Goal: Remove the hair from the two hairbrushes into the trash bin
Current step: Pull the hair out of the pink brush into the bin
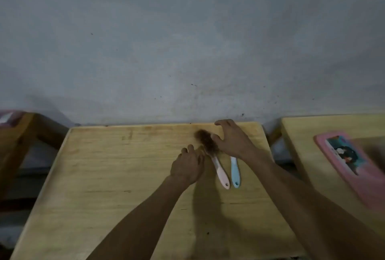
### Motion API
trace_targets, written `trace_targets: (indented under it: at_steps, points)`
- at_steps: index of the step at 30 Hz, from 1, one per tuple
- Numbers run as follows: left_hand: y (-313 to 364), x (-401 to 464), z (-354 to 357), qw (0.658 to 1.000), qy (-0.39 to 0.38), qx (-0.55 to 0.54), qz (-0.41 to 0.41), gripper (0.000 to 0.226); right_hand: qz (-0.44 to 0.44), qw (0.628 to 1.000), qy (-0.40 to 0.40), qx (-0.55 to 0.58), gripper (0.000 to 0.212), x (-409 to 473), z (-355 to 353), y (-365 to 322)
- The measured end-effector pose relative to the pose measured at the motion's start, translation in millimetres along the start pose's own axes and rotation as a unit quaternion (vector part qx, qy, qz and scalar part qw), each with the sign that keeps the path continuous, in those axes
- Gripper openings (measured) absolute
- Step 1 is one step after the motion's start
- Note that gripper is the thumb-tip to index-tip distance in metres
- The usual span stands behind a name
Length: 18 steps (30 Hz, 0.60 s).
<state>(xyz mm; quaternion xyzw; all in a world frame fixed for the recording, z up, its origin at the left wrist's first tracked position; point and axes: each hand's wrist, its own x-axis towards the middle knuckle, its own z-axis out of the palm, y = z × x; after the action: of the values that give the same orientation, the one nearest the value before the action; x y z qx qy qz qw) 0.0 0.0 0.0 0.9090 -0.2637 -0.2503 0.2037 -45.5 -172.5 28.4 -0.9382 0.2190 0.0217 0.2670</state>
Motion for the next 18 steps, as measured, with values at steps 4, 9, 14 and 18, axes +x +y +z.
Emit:
trace_targets:
  at_steps: [4,9,14,18]
  points:
    - [-1.0,21.7,23.4,0.999,0.011,0.023,-0.036,0.058,0.024,0.999,-0.023,-0.028,0.055,27.6,14.3,5.7]
    - [1.0,44.7,47.1,0.997,0.063,0.046,-0.013,0.074,0.037,0.997,-0.029,-0.063,0.068,62.3,38.3,10.1]
    - [1.2,61.3,66.4,0.994,0.096,0.039,0.021,0.061,0.069,0.99,-0.067,-0.101,0.083,86.5,58.3,11.9]
    - [0.0,69.8,74.9,0.993,0.113,0.015,0.024,0.049,0.053,0.993,-0.07,-0.079,0.06,93.2,66.2,11.3]
